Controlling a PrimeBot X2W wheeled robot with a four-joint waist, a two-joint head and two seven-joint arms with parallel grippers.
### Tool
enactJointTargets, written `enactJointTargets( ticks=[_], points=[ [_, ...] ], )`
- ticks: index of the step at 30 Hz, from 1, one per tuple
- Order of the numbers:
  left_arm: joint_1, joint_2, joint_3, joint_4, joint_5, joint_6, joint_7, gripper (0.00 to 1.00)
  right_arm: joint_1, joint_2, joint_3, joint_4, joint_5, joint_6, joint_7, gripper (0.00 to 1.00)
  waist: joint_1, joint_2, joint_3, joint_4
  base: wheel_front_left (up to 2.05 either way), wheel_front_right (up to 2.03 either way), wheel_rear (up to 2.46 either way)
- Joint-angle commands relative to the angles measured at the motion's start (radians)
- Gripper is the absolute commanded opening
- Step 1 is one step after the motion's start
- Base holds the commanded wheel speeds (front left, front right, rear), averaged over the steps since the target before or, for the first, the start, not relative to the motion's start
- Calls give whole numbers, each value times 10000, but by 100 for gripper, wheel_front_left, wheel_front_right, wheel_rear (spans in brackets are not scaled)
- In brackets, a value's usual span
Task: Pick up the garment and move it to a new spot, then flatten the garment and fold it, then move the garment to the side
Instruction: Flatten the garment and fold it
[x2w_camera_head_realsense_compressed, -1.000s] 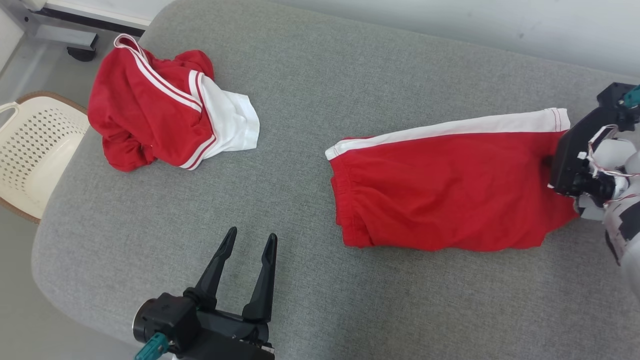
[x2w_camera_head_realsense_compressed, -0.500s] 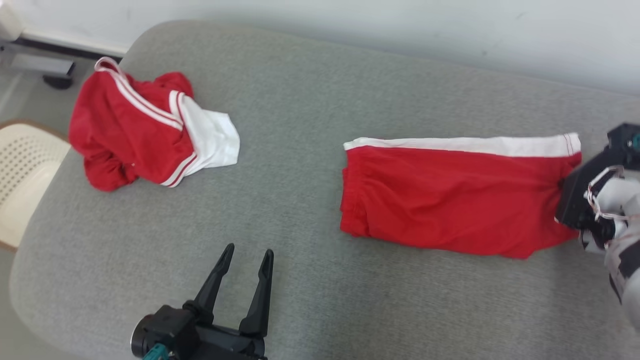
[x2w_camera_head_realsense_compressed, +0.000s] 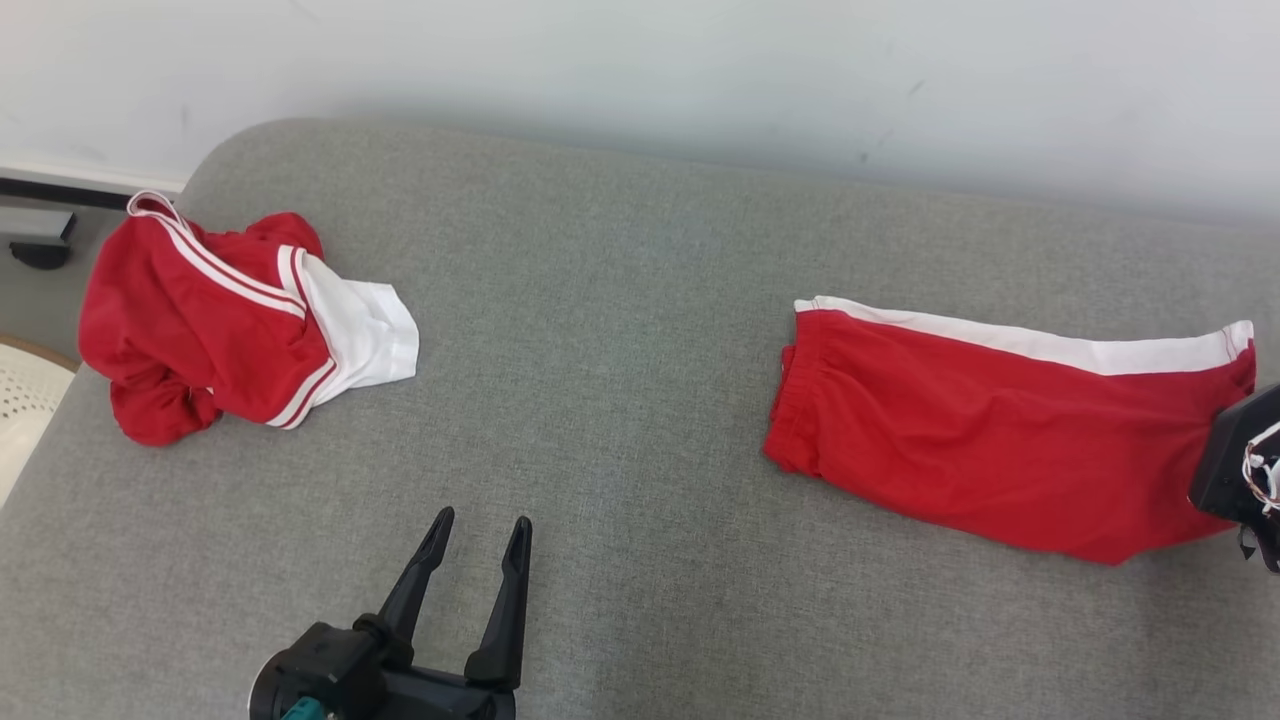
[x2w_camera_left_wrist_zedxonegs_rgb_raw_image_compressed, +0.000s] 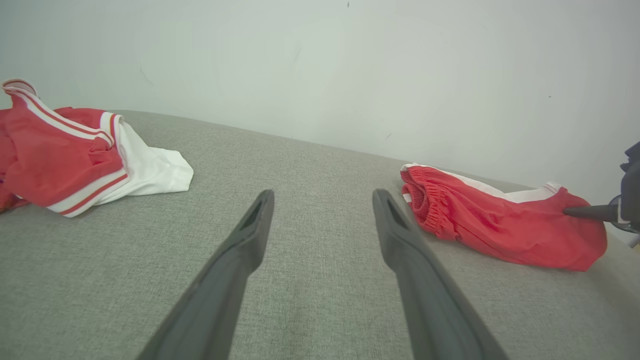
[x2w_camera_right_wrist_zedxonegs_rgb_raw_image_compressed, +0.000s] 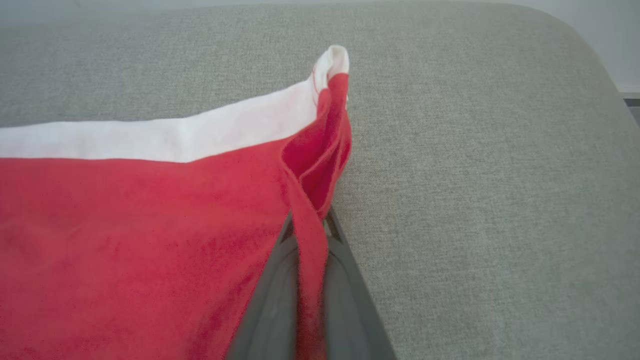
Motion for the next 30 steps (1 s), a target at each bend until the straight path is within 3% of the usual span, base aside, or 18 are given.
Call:
enactJointTargets(
  ticks=[1,6,21,30],
  points=[
    [185,26,22,-29,-71,36,10,100,57,19,-38,5,-145,-22,-74,0,0,-1,-128,-92,0,0,0],
    [260,-3,-54,-13,-133,48,29,100,-127,48,-408,10,-822,-22,-317,0,0,-1,-364,-28,0,0,0],
    [651,6,-234,15,-314,116,105,100,-1119,3035,-412,-96,-1525,-20,393,0,0,-1,-1054,455,0,0,0],
    [669,-16,-315,83,-386,141,84,100,-758,3653,-612,-28,-1802,-20,1020,0,0,-1,-1063,934,0,0,0]
  ],
)
